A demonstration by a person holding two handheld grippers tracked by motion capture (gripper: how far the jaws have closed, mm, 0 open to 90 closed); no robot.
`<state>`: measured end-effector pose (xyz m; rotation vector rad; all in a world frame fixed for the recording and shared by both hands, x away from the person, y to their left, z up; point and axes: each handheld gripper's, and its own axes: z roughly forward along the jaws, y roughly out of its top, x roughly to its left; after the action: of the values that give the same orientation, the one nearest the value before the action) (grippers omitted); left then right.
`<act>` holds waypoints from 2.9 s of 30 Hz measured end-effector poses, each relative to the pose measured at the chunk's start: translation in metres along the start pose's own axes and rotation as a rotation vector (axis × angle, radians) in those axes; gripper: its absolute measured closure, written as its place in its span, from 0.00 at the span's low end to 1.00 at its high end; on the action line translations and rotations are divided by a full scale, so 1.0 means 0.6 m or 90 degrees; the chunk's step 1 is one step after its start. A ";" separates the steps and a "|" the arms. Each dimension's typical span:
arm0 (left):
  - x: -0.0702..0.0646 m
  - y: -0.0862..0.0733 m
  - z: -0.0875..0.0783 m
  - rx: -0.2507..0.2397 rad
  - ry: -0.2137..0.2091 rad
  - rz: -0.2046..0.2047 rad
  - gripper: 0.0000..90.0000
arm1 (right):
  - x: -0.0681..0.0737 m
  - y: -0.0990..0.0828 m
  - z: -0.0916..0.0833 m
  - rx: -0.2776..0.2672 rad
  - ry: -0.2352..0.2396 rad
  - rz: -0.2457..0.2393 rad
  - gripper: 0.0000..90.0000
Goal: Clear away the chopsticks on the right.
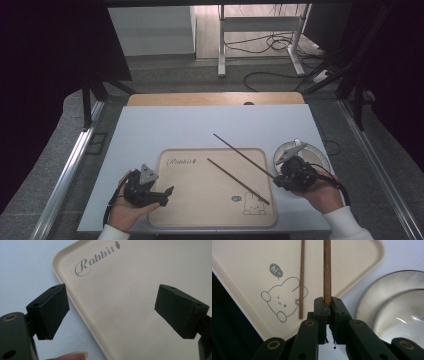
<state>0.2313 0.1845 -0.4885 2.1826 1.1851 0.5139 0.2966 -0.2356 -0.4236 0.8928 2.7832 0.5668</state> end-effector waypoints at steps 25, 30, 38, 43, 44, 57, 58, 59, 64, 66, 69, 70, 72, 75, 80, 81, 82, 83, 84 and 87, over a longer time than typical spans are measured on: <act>-0.001 -0.001 0.000 -0.002 -0.001 0.001 0.13 | 0.029 0.007 0.093 0.080 0.023 -0.043 0.77; -0.001 0.001 0.000 -0.003 -0.001 0.002 0.13 | 0.041 0.036 0.081 0.001 0.030 -0.054 0.60; 0.001 -0.001 -0.001 -0.003 0.000 0.001 0.13 | 0.052 0.120 0.122 -0.075 0.088 -0.019 0.56; 0.005 -0.003 -0.005 -0.005 0.002 -0.005 0.13 | 0.053 0.177 0.166 -0.066 0.114 -0.018 0.72; 0.005 -0.004 -0.005 -0.006 0.002 -0.006 0.13 | 0.052 0.187 0.175 -0.066 0.119 -0.020 0.77; 0.014 -0.007 -0.006 -0.007 0.005 -0.014 0.13 | 0.037 0.245 0.260 -0.061 0.136 -0.002 0.99; 0.014 -0.006 -0.006 -0.007 0.005 -0.014 0.13 | 0.037 0.245 0.263 -0.062 0.138 0.000 0.99; 0.014 -0.006 -0.006 -0.006 0.005 -0.014 0.13 | 0.035 0.245 0.266 -0.065 0.137 0.001 0.99; 0.012 -0.007 -0.004 -0.003 0.003 -0.011 0.13 | 0.031 0.243 0.263 -0.063 0.112 0.004 0.99; 0.012 -0.007 -0.005 -0.003 0.003 -0.011 0.13 | 0.026 0.239 0.258 -0.056 0.090 -0.001 0.99; 0.014 -0.008 -0.005 -0.002 0.005 -0.012 0.13 | 0.015 0.228 0.251 -0.051 0.077 0.006 0.99; 0.014 -0.008 -0.005 -0.002 0.005 -0.012 0.13 | 0.011 0.224 0.249 -0.050 0.074 0.010 0.99; 0.014 -0.009 -0.004 -0.002 0.006 -0.012 0.13 | 0.003 0.214 0.243 -0.047 0.067 0.022 0.99; 0.013 -0.008 -0.004 -0.001 0.005 -0.012 0.13 | -0.007 0.201 0.235 -0.039 0.048 0.030 0.99; 0.012 -0.007 -0.002 0.001 0.003 -0.007 0.13 | -0.024 0.175 0.219 -0.021 0.020 0.051 0.99; 0.012 -0.007 -0.002 0.001 0.003 -0.007 0.13 | -0.027 0.170 0.216 -0.018 0.013 0.053 0.99; 0.012 -0.007 -0.002 0.002 0.003 -0.007 0.13 | -0.030 0.164 0.213 -0.014 0.005 0.058 0.99; 0.012 -0.007 -0.002 0.002 0.003 -0.007 0.13 | -0.033 0.158 0.209 -0.011 0.000 0.064 0.99; 0.012 -0.007 -0.002 0.002 0.003 -0.007 0.13 | -0.037 0.153 0.206 -0.008 -0.006 0.069 0.99; 0.013 -0.007 -0.001 0.002 0.003 -0.007 0.13 | -0.048 0.136 0.197 -0.001 -0.028 0.086 0.99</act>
<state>0.2324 0.1932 -0.4904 2.1786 1.1999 0.5123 0.3939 -0.1555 -0.4976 1.0858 2.6979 0.5617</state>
